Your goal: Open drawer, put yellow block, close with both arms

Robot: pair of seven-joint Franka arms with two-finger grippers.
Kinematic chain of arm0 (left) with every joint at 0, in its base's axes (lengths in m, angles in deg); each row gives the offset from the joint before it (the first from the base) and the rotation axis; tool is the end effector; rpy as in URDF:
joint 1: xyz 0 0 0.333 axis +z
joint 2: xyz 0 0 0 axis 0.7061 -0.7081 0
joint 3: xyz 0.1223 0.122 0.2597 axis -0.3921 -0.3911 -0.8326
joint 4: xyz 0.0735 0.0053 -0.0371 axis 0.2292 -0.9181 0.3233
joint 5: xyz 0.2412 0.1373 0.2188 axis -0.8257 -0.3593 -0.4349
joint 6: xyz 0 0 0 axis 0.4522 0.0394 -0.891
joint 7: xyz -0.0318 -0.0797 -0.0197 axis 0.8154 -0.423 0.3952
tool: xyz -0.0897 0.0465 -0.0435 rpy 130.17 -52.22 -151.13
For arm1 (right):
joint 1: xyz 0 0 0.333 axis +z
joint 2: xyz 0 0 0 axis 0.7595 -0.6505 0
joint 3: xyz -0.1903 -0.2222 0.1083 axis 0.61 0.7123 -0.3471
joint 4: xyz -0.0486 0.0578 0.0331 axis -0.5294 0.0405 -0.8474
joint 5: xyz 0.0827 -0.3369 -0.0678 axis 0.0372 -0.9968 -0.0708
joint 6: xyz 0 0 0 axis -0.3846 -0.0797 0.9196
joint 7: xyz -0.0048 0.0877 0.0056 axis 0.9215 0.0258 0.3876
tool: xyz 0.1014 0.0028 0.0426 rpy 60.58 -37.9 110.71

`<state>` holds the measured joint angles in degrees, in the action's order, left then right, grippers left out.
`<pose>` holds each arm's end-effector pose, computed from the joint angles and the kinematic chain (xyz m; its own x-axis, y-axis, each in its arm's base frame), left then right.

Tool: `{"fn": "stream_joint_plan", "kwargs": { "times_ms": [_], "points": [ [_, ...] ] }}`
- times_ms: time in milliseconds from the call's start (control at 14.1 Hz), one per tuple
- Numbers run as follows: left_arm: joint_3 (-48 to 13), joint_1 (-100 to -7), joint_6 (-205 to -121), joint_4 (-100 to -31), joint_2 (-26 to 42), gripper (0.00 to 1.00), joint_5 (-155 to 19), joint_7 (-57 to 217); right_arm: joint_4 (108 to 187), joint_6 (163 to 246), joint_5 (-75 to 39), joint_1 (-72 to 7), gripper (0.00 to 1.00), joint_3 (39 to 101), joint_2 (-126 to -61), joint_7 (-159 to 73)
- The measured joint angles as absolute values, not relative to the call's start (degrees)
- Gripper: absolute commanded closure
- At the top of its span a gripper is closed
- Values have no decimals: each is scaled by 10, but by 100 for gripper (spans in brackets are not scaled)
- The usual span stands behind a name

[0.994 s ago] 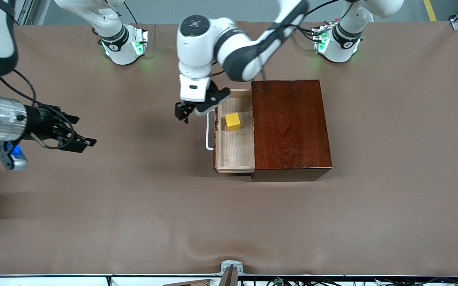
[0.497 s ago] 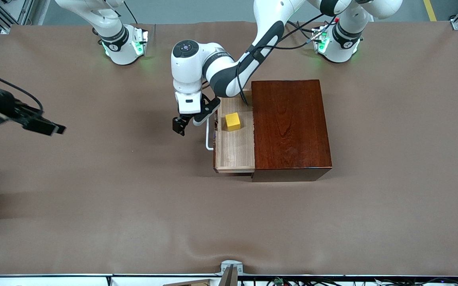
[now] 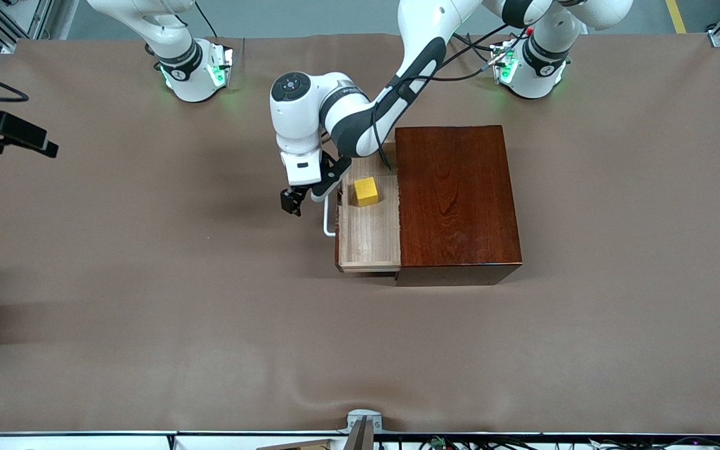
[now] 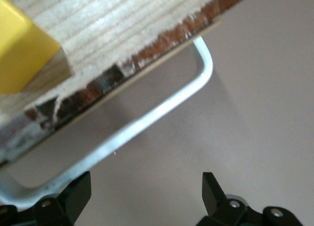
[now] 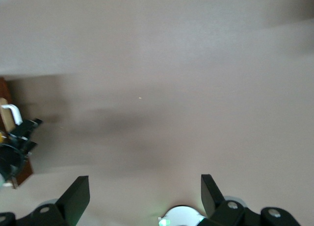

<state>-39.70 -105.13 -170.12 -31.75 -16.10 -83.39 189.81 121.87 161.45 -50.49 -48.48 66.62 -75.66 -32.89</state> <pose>0.4013 -0.6214 0.3019 0.5599 0.8254 0.0720 0.8047 -0.5624 0.1902 0.5113 0.0015 0.6599 0.9889 -0.0828 -0.1234 -0.0904 -0.9943 -0.0569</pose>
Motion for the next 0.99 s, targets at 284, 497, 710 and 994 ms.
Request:
{"fn": "stream_joint_plan", "kwargs": {
  "times_ms": [284,497,710,994],
  "points": [
    [-400,-1044,-1670,-309,-161,0,-833,1908,1297,1650,-530,-485,0,651,-704,-373],
    [-401,-1031,-1627,-303,-160,0,-832,1908,1322,1675,-536,-499,0,651,-690,-429],
    [-400,-1020,-1595,-300,-158,0,-830,1909,1324,1678,-536,-505,0,651,-690,-444],
    [-405,-1005,-1524,-300,-152,0,-831,1908,1324,1677,-536,-505,0,647,-690,-445]
  ]
}}
